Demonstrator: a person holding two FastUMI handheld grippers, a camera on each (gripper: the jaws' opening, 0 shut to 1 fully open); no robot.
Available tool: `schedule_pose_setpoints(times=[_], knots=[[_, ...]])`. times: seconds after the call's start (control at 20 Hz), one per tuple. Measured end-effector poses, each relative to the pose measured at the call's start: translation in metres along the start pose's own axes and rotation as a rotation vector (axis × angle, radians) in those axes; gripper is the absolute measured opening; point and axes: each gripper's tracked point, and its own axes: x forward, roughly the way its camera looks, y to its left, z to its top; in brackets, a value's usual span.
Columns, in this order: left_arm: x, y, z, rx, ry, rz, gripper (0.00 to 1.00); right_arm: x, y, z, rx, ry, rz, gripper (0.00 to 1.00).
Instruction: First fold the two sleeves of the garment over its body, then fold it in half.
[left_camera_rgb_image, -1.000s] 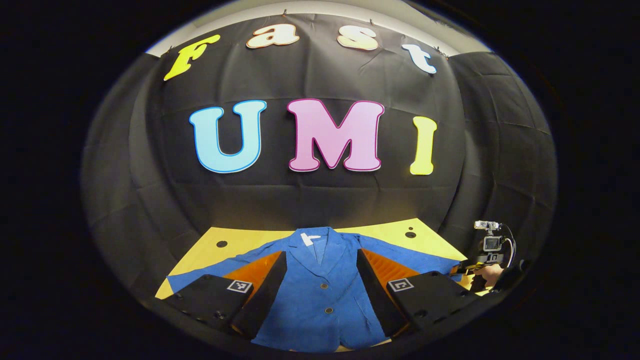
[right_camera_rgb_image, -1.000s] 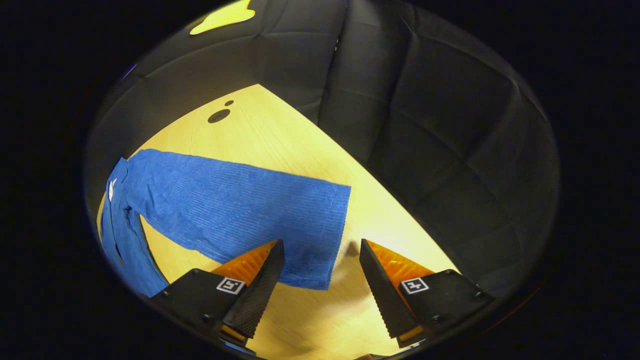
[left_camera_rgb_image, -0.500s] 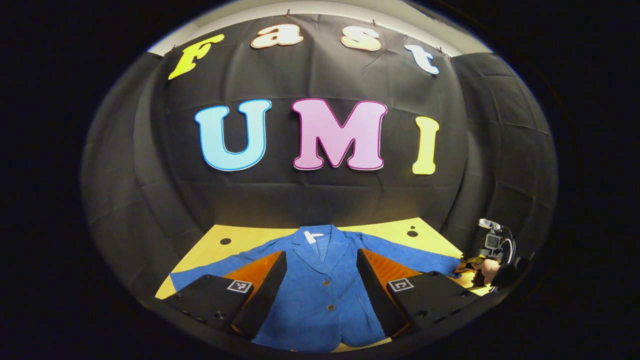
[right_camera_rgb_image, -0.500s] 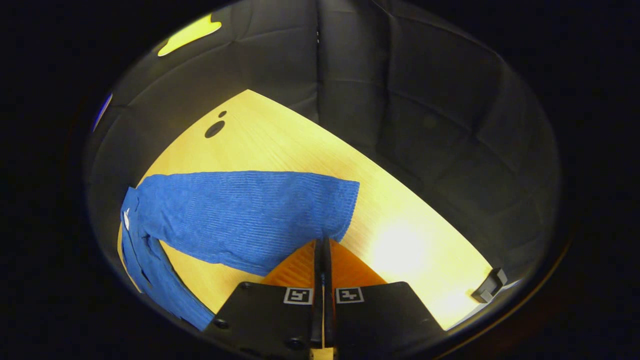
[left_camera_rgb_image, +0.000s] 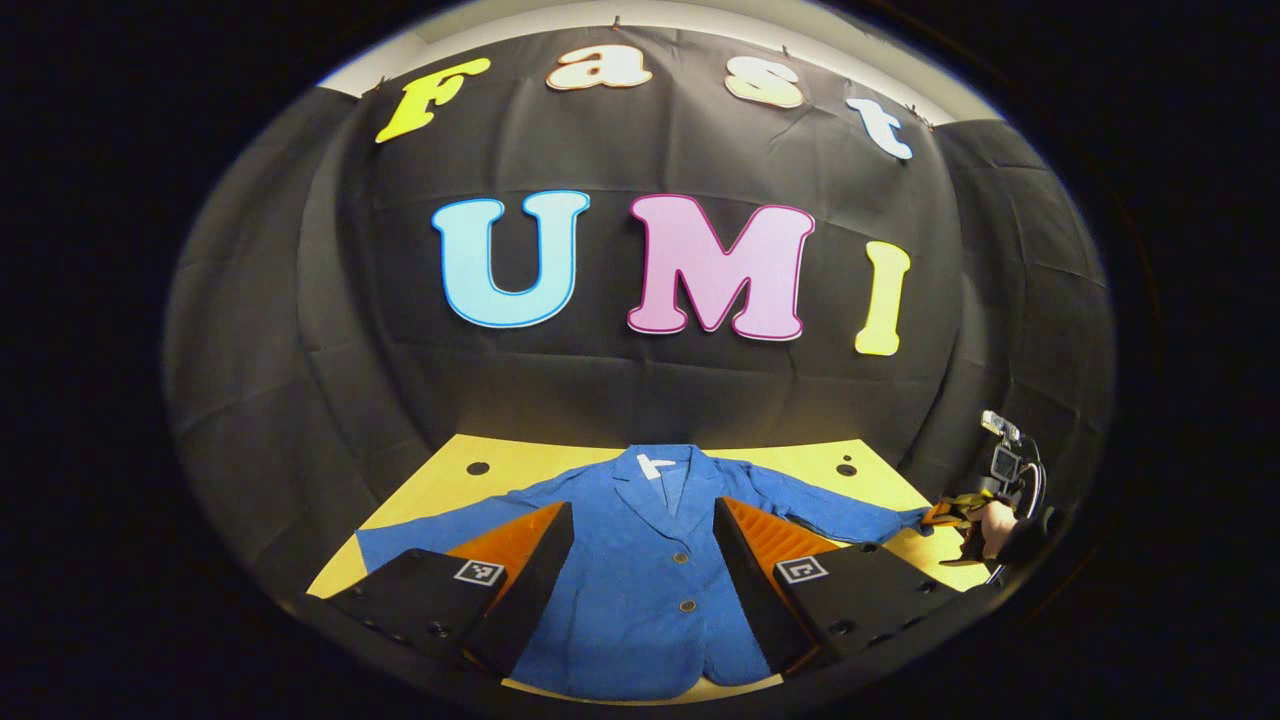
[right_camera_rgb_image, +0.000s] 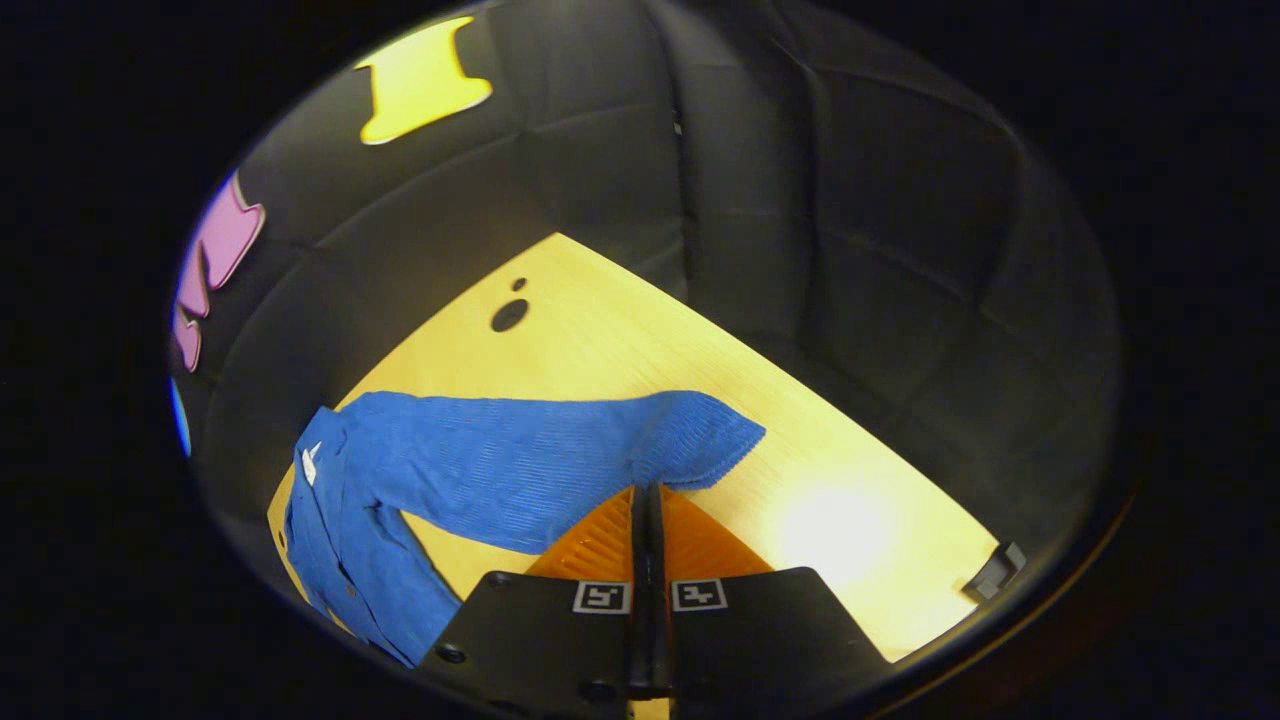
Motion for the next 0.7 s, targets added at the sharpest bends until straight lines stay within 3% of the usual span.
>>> schedule_pose_setpoints(times=[0.35, 0.5, 0.7], knots=[[-0.01, 0.05, 0.002, -0.063, -0.044, 0.078, 0.81, -0.048, 0.16, 0.032, -0.18, -0.078, 0.218, 0.01], [-0.012, 0.072, -0.003, -0.095, -0.052, 0.108, 0.81, -0.061, 0.249, 0.021, -0.257, -0.082, 0.32, 0.01], [-0.018, 0.104, -0.012, -0.128, -0.055, 0.148, 0.81, -0.09, 0.368, -0.031, -0.37, -0.047, 0.46, 0.0]])
